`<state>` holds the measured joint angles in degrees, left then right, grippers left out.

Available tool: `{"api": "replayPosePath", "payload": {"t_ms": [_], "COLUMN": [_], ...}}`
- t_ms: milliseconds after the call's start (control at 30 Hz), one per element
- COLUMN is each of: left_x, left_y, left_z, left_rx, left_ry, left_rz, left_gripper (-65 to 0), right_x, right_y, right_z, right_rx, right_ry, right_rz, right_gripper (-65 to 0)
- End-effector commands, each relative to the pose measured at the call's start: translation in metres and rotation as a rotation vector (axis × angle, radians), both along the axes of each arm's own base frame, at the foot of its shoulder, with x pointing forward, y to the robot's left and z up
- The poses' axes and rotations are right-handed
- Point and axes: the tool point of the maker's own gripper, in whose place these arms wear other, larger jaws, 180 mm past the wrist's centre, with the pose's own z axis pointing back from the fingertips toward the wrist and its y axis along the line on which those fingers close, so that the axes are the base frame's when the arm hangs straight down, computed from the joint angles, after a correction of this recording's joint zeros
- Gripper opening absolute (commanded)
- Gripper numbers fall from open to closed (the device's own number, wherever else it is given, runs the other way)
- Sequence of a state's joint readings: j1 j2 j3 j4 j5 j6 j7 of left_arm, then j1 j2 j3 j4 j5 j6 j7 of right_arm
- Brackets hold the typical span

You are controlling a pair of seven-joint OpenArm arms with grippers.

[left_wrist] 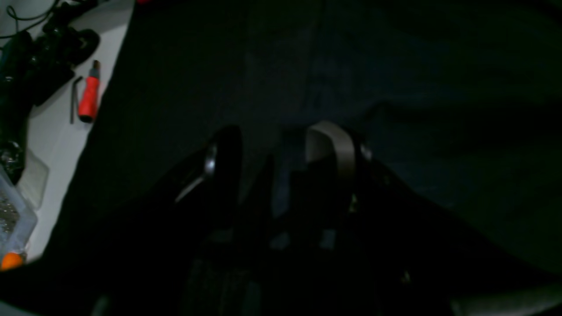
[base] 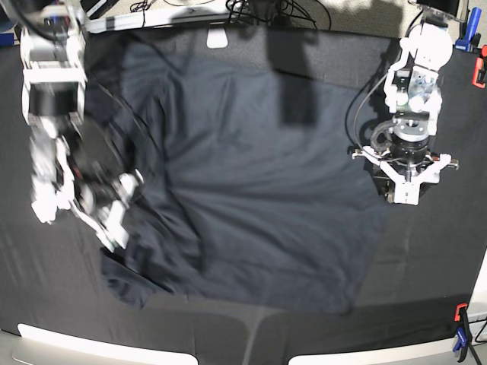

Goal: Layout the t-shirt on the table in an organized manner, then fold the t-shirt properly
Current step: 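Drag the shirt edge with the right gripper to spread the fabric, then grasp the shirt edge with the left gripper and pull it away from the right gripper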

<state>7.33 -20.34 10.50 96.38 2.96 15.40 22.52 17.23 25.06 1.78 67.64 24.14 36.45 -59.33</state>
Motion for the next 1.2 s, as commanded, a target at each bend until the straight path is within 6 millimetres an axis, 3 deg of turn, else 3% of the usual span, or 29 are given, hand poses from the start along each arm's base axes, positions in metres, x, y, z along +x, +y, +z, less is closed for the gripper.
{"api": "replayPosePath", "payload": {"t_ms": [0, 367, 467, 533, 633, 733, 833, 967, 1167], "left_x": [0.007, 0.007, 0.007, 0.007, 0.007, 0.007, 0.003, -0.014, -0.027], "left_y": [0.004, 0.004, 0.004, 0.003, -0.002, -0.021, -0.040, -0.058, -0.052], "left_z": [0.018, 0.018, 0.018, 0.017, 0.014, 0.009, 0.000, -0.027, -0.046], "left_rx": [0.017, 0.013, 0.013, 0.006, -0.020, -0.050, -0.114, -0.106, -0.095], "left_ry": [-0.064, -0.063, -0.063, -0.061, -0.049, -0.014, 0.042, 0.221, 0.341], "left_rz": [0.005, 0.005, 0.005, 0.005, -0.018, -0.117, -0.210, -0.321, -0.333], "left_gripper": [-39.9, -39.9, -39.9, -39.9, -39.9, -39.8, -38.7, -38.3, -38.3], "right_x": [0.006, -0.047, -0.053, -0.052, -0.048, -0.042, -0.037, -0.032, -0.027], "right_y": [-0.013, -0.097, -0.112, -0.111, -0.103, -0.094, -0.086, -0.082, -0.082], "right_z": [0.018, 0.022, 0.028, 0.033, 0.037, 0.045, 0.052, 0.059, 0.064], "right_rx": [-0.011, 0.040, 0.076, 0.122, 0.176, 0.243, 0.307, 0.343, 0.351], "right_ry": [-0.040, -0.082, -0.116, -0.136, -0.156, -0.187, -0.218, -0.240, -0.257], "right_rz": [-0.014, -0.297, -0.370, -0.381, -0.376, -0.372, -0.367, -0.365, -0.361], "right_gripper": [-65.0, -65.0, -65.0, -63.2, -49.4, -38.3, -37.6, -37.6, -37.6]}}
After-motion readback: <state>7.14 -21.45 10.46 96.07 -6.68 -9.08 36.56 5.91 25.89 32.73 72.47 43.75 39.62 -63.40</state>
